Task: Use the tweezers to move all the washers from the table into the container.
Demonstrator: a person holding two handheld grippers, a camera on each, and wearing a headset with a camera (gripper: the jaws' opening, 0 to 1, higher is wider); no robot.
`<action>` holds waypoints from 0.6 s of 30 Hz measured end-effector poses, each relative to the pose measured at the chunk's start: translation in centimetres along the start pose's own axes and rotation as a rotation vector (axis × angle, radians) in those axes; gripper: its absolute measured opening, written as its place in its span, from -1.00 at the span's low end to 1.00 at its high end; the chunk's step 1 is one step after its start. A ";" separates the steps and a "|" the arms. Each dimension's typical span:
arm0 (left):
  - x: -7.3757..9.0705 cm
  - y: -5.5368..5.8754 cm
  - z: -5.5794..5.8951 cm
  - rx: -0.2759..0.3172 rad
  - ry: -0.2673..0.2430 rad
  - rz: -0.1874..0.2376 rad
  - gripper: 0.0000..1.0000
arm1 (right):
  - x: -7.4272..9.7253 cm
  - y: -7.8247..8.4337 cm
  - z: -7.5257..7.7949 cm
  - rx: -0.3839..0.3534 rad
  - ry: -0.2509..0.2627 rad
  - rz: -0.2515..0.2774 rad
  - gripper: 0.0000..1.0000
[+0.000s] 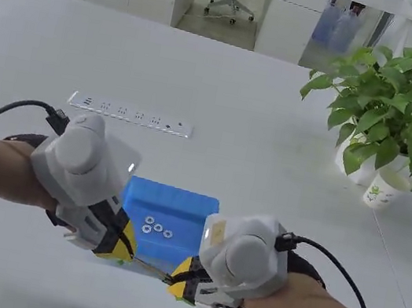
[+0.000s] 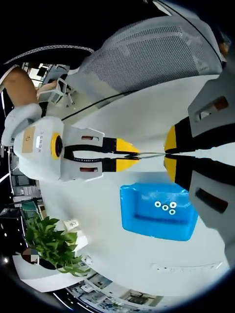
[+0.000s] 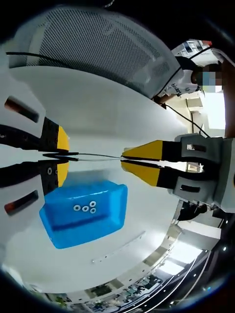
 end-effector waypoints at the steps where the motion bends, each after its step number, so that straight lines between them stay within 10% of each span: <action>1: -0.2 0.1 0.1 0.005 0.001 0.001 -0.89 | 0.0 0.1 -0.1 -0.007 -0.005 -0.001 -0.87; 18: -4.2 3.2 1.8 0.059 0.026 -0.065 -0.89 | -2.3 1.9 -3.4 -0.025 -0.053 0.008 -0.86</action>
Point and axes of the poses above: the centre of the closed fingertips' face, and the gripper's own axes: x roughly backward along the fingers, z roughly to its right, y roughly out of its underside, the point moved 10 cm from there along x, roughly backward along the fingers, and after that the axes turned 10 degrees about y, right-handed, at the moved point
